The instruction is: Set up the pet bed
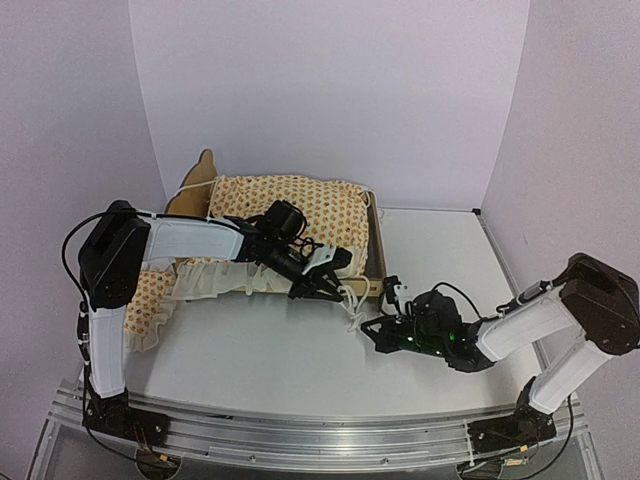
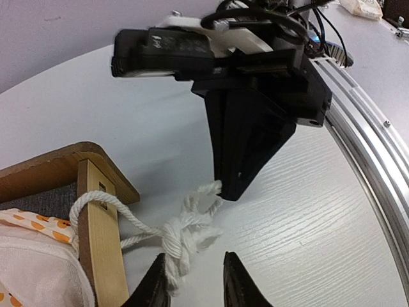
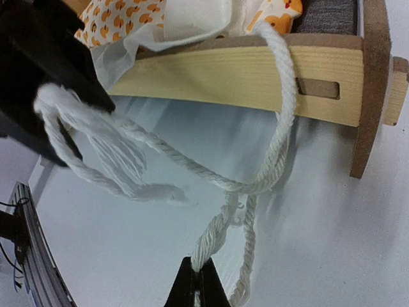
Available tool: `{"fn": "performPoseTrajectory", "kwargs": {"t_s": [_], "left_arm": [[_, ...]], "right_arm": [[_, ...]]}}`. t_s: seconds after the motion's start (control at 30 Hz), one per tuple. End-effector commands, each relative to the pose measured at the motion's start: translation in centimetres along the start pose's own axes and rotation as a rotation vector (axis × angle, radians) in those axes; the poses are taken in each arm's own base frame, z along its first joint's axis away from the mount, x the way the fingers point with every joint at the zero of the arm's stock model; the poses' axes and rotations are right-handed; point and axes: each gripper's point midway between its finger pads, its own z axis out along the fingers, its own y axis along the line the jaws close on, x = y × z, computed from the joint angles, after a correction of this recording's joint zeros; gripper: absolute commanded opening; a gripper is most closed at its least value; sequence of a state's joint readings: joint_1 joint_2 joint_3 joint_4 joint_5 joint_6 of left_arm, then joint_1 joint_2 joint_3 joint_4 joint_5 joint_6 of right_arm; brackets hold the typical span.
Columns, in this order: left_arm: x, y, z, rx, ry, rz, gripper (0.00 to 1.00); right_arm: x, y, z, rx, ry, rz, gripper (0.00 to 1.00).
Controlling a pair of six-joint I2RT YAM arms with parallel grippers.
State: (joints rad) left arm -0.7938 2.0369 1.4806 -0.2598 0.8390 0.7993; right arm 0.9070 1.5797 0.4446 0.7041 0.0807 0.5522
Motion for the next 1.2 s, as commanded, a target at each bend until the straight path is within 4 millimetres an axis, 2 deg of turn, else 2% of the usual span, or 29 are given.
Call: {"fn": "performPoseTrajectory", "kwargs": {"t_s": [0.0, 0.13, 0.23, 0.37, 0.43, 0.47, 0.53, 0.57, 0.6, 0.67, 0.73, 0.87, 1.0, 1.1, 1.17], "left_arm": [[2.2, -2.4, 1.2, 0.074, 0.081, 0.192, 0.42], [3.1, -3.5, 0.7, 0.139, 0.127, 0.234, 0.68], [4.1, -5.2, -0.4, 0.200, 0.168, 0.321, 0.98], [4.0, -6.9, -1.4, 0.267, 0.182, 0.375, 0.99], [2.7, -6.5, -1.2, 0.257, 0.157, 0.328, 0.92], [1.6, -5.3, -0.7, 0.211, 0.133, 0.263, 0.86], [-0.5, -1.9, 0.7, 0.060, 0.090, 0.058, 0.53], [-1.5, -0.1, 1.2, -0.031, 0.063, -0.048, 0.42], [-2.2, 1.6, 1.7, -0.131, 0.046, -0.143, 0.38], [-2.3, 2.9, 2.7, -0.272, 0.057, -0.237, 0.35], [-2.0, 3.3, 3.7, -0.384, 0.082, -0.310, 0.34], [-0.9, 4.1, 4.7, -0.527, 0.110, -0.482, 0.30], [0.1, 4.3, 5.6, -0.624, 0.135, -0.603, 0.30], [1.8, 4.8, 5.8, -0.725, 0.166, -0.712, 0.28], [2.6, 5.2, 5.5, -0.783, 0.183, -0.753, 0.33]], "right_arm": [[-2.8, 1.4, 0.3, -0.082, -0.086, 0.136, 0.00], [-2.3, 0.9, -0.1, -0.086, -0.088, 0.169, 0.00], [-2.3, 0.6, -0.8, -0.086, -0.112, 0.195, 0.00], [-2.9, 1.3, -1.1, -0.115, -0.128, 0.186, 0.00], [-2.8, 0.8, -1.1, -0.094, -0.136, 0.206, 0.00], [-2.8, 0.4, -1.2, -0.079, -0.143, 0.218, 0.00], [-3.1, -0.7, -1.7, -0.031, -0.182, 0.251, 0.00], [-3.4, -1.4, -2.0, -0.002, -0.210, 0.268, 0.00], [-3.7, -1.9, -2.4, 0.021, -0.236, 0.283, 0.00], [-4.4, -2.6, -2.9, 0.053, -0.281, 0.307, 0.00], [-4.6, -2.9, -2.9, 0.073, -0.299, 0.324, 0.00], [-4.4, -3.0, -2.1, 0.078, -0.285, 0.341, 0.00], [-4.4, -3.8, -2.7, 0.108, -0.309, 0.366, 0.00], [-4.5, -3.2, -2.5, 0.088, -0.296, 0.325, 0.00], [-4.4, -2.6, -2.1, 0.065, -0.275, 0.304, 0.00]]}}
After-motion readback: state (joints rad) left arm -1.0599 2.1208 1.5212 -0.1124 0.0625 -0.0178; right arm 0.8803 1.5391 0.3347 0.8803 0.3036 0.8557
